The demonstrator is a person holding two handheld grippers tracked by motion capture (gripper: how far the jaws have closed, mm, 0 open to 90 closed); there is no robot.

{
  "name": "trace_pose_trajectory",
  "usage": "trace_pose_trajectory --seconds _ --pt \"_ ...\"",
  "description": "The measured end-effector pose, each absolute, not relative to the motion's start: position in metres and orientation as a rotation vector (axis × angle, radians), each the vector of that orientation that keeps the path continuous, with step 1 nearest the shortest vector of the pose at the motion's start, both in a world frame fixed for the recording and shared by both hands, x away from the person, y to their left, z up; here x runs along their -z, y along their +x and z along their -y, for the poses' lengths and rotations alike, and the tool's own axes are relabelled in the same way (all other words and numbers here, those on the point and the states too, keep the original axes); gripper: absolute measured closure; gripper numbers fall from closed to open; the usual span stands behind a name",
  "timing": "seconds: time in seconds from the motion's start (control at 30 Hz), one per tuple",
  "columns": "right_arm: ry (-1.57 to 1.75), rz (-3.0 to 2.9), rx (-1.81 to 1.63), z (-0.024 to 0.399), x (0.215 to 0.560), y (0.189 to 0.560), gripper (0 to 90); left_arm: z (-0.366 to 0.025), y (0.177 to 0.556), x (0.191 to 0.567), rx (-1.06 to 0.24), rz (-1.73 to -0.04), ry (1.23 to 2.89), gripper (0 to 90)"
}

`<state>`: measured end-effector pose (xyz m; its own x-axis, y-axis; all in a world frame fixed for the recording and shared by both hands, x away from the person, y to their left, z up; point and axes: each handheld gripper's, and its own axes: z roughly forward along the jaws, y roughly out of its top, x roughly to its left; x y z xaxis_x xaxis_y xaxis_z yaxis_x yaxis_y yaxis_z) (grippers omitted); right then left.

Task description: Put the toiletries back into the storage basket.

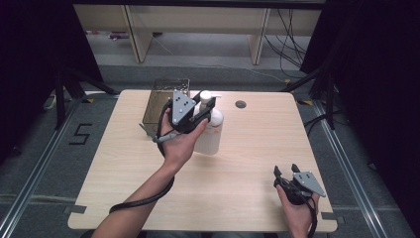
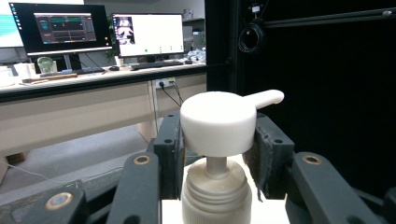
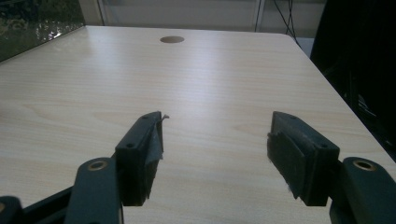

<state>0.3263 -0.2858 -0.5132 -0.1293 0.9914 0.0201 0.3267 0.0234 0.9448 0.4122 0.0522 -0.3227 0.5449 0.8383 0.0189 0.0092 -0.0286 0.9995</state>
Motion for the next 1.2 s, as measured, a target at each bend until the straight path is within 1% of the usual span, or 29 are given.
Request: trace_pose_trajectory --seconds 1.2 --pt "1.383 -1.561 -1.118 0.286 0.513 0.327 36.1 -0.099 0.428 0.308 -0.881 -0.840 1.417 59.1"
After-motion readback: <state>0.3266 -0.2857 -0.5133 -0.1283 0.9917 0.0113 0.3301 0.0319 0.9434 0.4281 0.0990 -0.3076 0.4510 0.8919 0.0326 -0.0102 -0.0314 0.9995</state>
